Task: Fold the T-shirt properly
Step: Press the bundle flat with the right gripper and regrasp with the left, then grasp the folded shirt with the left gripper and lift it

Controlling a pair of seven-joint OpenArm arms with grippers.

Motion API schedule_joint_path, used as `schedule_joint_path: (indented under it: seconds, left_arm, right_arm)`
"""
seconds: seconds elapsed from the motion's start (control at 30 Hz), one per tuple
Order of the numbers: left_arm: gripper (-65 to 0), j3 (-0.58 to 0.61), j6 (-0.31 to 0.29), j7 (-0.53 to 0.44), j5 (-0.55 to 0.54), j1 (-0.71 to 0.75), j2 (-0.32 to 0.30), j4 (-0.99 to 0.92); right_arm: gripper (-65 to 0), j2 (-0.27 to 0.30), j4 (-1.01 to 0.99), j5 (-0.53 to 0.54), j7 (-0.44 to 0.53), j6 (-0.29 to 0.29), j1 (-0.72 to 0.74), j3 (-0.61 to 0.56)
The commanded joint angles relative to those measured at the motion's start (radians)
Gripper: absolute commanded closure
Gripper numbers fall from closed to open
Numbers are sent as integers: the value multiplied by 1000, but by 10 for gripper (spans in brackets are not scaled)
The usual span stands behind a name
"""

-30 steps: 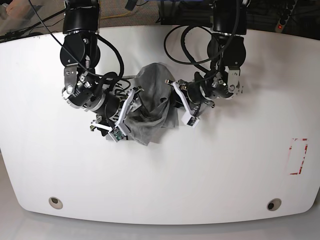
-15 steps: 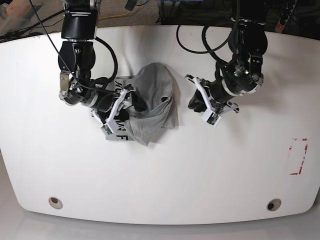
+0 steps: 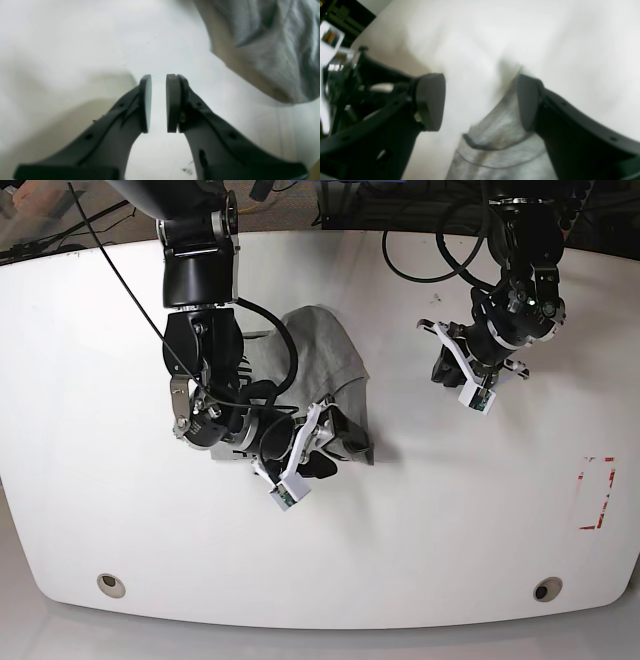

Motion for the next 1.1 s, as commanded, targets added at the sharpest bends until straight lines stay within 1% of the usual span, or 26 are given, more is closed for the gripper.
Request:
schedule_joint_path:
  seconds: [0.0,0.17,0.23,0.33,0.43,0.47,0.5,0.57,0.63,0.7,0.73,0.87,0.9,1.0,1.07]
  left_arm:
    - [-97,10,-6,-25,-21,-17,-26,47]
    - [-97,92,-6,-25,-18,-42,-30,78]
    - [-97,148,-6,-25,-16,-69,-30,78]
    - [-99,233,-4,-25,-15,-97,-30,76]
    - [-99,322,0,-25,-15,-131,-23,72]
    - [-99,355,0,-25,-15,-143,-7,61]
    - [-99,377,0,-25,-13,-149,11,50]
    - [-99,398,0,-25,25,-158,54,23]
    - [-99,414,-3,-25,68,-163,89,-8]
    - [-99,457,-3,-26,122,-165,129,-60]
    - [-99,470,-3,-26,137,-165,138,-76]
    - [-99,509,-3,-28,168,-165,166,-126]
    - [-99,509,-3,-28,171,-165,172,-140]
    - [-99,507,-3,-28,171,-165,168,-198]
    - [-99,498,-3,-43,172,-166,160,-244]
  right_arm:
    - [-415,42,19,17,21,7,24,26]
    - [-415,124,68,16,21,8,-15,130]
    - [-415,161,71,14,21,8,-24,178]
    - [-404,210,68,13,23,8,-36,210]
    - [-333,257,34,13,55,8,-44,215]
    - [-289,276,3,13,72,7,-45,213]
    - [-262,285,-21,13,81,7,-42,211]
    - [-214,300,-89,13,118,7,-33,210]
    - [-224,305,-144,13,147,10,-7,202]
    - [-244,319,-233,11,199,8,21,155]
    - [-246,329,-259,5,221,8,31,136]
    - [-247,337,-377,-72,354,8,77,38]
    - [-247,335,-420,-108,394,8,91,24]
    - [-247,309,-518,-190,469,13,114,17]
    - [-247,311,-538,-222,486,18,117,24]
